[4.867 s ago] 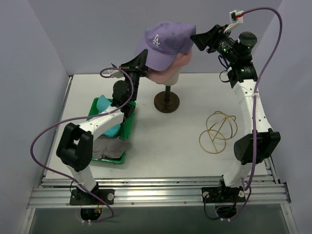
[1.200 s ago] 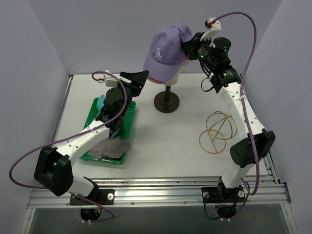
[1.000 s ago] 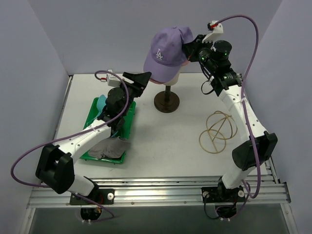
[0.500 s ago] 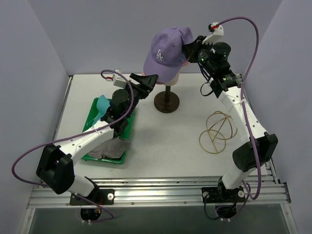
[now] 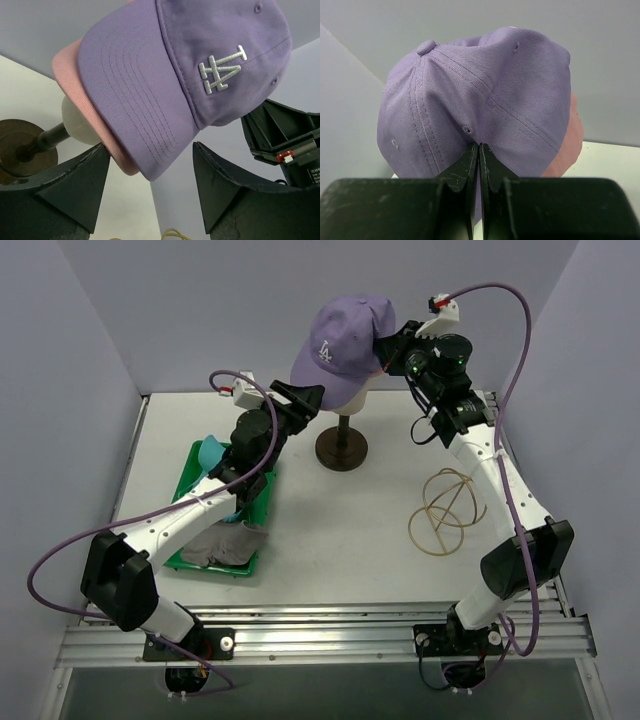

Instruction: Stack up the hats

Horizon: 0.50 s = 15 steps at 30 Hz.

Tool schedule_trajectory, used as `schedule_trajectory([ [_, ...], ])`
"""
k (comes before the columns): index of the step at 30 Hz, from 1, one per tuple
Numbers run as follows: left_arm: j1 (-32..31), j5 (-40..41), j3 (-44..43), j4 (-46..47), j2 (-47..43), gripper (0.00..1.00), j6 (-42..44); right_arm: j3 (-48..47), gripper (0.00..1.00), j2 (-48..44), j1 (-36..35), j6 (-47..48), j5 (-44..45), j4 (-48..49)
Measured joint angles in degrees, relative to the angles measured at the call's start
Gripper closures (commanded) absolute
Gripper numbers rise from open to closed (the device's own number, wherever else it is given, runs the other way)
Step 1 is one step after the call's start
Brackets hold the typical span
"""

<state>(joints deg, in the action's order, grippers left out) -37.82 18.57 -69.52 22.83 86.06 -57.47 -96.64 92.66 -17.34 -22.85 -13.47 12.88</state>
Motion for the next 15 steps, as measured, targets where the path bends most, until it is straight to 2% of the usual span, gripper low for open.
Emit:
schedule_trajectory([
  [7, 2.2, 0.3, -1.3, -1.8, 0.0, 0.27, 1.1, 2.4, 0.97, -1.3, -0.7, -1.4, 0.1, 0.7],
  [10, 4.3, -0.3, -1.4, -2.2, 0.0, 0.29, 1.2, 3.0, 0.88, -1.3, -1.2, -1.4, 0.2, 0.6],
  [11, 5.1, -0.6, -1.5, -2.2, 0.0, 0.29, 1.2, 3.1, 0.81, -1.3, -1.4, -1.4, 0.2, 0.5],
  [15, 8.5, -2.9, -2.1, -2.4, 0.1, 0.31, 1.2, 3.1, 0.71, -1.6, -1.5, -0.3, 0.7, -0.3],
])
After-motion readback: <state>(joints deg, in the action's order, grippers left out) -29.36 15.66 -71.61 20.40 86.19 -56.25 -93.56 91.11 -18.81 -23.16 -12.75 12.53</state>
